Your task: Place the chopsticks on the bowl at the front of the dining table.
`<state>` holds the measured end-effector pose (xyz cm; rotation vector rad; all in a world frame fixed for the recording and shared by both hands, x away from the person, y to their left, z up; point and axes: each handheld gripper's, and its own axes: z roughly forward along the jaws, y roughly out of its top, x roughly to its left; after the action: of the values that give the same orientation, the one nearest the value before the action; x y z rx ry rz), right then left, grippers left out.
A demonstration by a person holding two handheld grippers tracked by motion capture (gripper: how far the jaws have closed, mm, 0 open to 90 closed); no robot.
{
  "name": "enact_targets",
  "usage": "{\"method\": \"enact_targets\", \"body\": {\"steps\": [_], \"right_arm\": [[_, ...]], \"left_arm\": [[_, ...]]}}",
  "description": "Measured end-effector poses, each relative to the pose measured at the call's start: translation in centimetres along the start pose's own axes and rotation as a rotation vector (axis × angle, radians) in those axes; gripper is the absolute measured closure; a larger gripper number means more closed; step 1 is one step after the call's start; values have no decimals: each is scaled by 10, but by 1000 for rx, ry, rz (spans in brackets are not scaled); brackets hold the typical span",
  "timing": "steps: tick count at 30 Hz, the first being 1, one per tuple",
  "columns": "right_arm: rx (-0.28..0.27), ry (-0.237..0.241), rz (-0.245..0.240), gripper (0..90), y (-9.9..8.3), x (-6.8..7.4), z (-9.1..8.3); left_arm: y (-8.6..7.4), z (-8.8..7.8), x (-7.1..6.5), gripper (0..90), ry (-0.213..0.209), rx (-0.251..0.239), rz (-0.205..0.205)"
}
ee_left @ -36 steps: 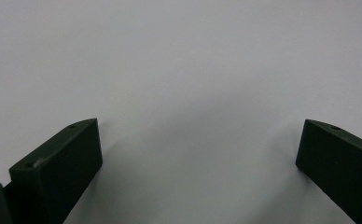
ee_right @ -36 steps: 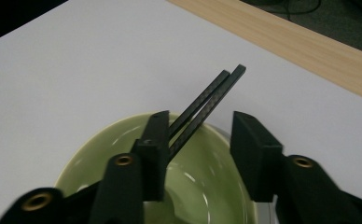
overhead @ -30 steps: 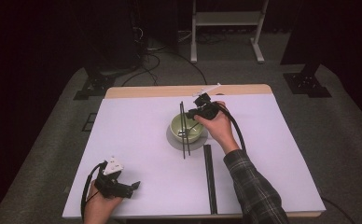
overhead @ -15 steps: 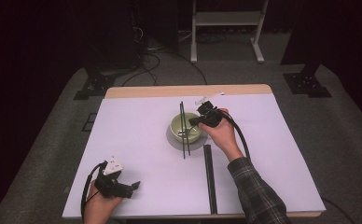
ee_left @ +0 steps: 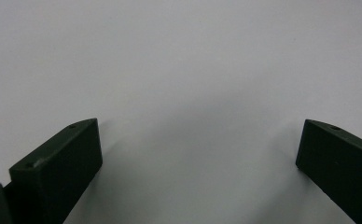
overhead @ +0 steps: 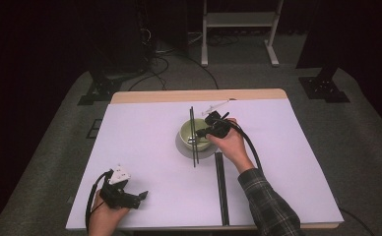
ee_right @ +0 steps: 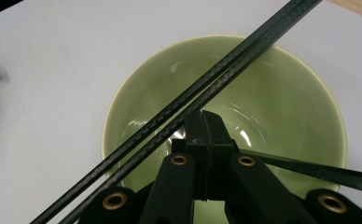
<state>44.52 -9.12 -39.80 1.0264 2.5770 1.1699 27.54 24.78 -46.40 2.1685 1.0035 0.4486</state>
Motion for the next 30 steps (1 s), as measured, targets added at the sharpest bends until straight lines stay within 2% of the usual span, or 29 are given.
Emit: {"method": "enact_targets", "body": {"steps": [8,13,22,30], "right_arm": [[0,6,-1,900,1,1,4],[-17,4,-12,900,-1,1,-5],[-35,41,-51,900,-15,23,-30],[-50,86,-89,900,-34,47,-43]], "left_arm": [[0,0,0,0,0,-1,-1],[0,0,0,0,-1,-1,-2],[0,0,0,0,1,2,3],[0,0,0,0,2,1,2]]}}
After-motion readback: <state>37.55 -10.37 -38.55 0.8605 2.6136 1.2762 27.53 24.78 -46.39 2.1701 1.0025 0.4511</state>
